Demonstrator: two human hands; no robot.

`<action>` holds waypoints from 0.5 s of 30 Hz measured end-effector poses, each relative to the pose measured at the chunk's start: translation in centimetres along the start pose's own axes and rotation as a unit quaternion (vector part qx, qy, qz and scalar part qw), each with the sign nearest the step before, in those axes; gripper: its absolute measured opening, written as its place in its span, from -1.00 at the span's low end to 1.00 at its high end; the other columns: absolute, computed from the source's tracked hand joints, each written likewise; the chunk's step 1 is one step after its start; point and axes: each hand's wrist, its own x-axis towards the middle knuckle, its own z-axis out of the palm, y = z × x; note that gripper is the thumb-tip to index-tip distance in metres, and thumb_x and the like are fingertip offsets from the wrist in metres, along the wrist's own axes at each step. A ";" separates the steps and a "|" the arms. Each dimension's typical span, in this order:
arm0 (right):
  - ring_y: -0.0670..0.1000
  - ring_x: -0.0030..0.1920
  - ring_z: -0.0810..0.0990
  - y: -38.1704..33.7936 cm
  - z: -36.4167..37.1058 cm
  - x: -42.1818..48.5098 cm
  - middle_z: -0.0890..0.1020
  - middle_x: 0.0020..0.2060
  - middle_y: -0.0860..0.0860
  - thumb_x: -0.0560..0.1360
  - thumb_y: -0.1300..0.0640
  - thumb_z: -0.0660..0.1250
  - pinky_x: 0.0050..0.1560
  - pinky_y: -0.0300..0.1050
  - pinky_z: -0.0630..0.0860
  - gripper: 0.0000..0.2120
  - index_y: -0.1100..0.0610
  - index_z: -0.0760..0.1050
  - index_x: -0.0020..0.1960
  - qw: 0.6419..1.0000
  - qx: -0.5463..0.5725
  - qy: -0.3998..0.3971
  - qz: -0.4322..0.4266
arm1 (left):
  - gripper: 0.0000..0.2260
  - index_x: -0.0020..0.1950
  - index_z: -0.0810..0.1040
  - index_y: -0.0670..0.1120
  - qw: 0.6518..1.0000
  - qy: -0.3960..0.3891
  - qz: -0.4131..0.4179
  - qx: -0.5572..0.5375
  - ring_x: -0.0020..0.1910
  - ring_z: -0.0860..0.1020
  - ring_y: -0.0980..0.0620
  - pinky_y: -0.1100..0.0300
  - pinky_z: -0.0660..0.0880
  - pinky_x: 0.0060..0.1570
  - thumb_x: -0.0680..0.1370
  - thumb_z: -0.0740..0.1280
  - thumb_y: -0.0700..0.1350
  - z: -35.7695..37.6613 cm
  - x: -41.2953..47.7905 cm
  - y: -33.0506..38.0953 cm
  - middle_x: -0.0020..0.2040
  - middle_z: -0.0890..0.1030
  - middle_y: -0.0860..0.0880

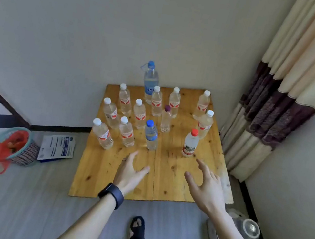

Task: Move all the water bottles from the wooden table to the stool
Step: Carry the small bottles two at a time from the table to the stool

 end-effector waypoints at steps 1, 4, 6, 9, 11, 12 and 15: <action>0.05 0.40 0.35 0.0 0.5 1.5 0.50 0.36 -0.08 0.53 -0.27 0.25 0.18 -0.11 0.35 -0.40 -0.16 0.23 0.51 1.000 0.004 0.001 0.009 | -0.36 0.52 0.23 0.14 1.000 -0.006 -0.001 -0.011 0.43 0.35 -0.02 0.15 0.35 0.17 0.51 0.43 0.10 0.2 1.6 0.2 0.49 0.34 -0.01; 0.12 0.26 0.51 0.0 2.2 5.5 0.47 0.38 -0.03 0.47 -0.38 0.24 0.24 0.01 0.42 -0.31 -0.20 0.15 0.52 0.997 0.023 -0.027 0.069 | -0.28 0.55 0.15 0.14 0.999 -0.026 -0.026 -0.029 0.47 0.30 -0.04 0.09 0.36 0.25 0.50 0.45 0.12 0.5 6.5 0.6 0.53 0.27 -0.01; 0.15 0.09 0.62 -0.3 3.4 8.2 0.44 0.40 -0.05 0.39 -0.50 0.20 0.20 0.08 0.50 -0.23 -0.28 0.07 0.50 0.993 0.053 -0.032 0.103 | -0.23 0.57 0.10 0.12 0.999 -0.034 -0.034 -0.026 0.49 0.28 -0.05 0.04 0.34 0.31 0.49 0.47 0.12 0.6 10.0 1.0 0.56 0.22 -0.01; 0.18 0.13 0.60 -1.7 4.5 12.6 0.36 0.42 -0.08 0.36 -0.50 0.29 0.14 0.18 0.56 -0.15 -0.35 -0.04 0.51 0.988 0.081 -0.013 0.131 | -0.16 0.59 0.06 0.10 0.998 -0.047 -0.035 -0.019 0.52 0.24 -0.05 0.04 0.30 0.35 0.46 0.49 0.12 0.5 15.2 1.3 0.58 0.17 -0.01; 0.16 0.40 0.39 -2.3 5.0 15.7 0.27 0.51 -0.02 0.41 -0.36 0.40 0.38 0.13 0.38 -0.07 -0.18 -0.04 0.58 0.983 0.082 0.020 0.162 | -0.13 0.60 0.05 0.08 0.997 -0.062 -0.037 -0.018 0.53 0.22 -0.05 0.10 0.27 0.32 0.46 0.51 0.09 0.6 18.4 1.7 0.59 0.16 -0.01; 0.13 0.49 0.26 -2.7 5.2 17.0 0.23 0.54 0.01 0.42 -0.29 0.44 0.45 0.06 0.24 -0.05 -0.08 -0.02 0.61 0.980 0.079 0.035 0.179 | -0.12 0.60 0.04 0.08 0.997 -0.069 -0.041 -0.014 0.53 0.22 -0.05 0.12 0.26 0.31 0.45 0.52 0.08 0.7 19.7 1.8 0.58 0.17 0.00; 0.08 0.53 0.17 -2.5 5.5 20.2 0.20 0.56 0.06 0.42 -0.18 0.50 0.42 -0.15 0.12 -0.03 0.02 0.02 0.61 0.975 0.083 0.059 0.196 | -0.09 0.60 0.05 0.11 0.994 -0.093 -0.050 -0.012 0.54 0.19 -0.05 -0.01 0.25 0.42 0.42 0.55 0.09 1.3 23.0 1.2 0.58 0.17 0.01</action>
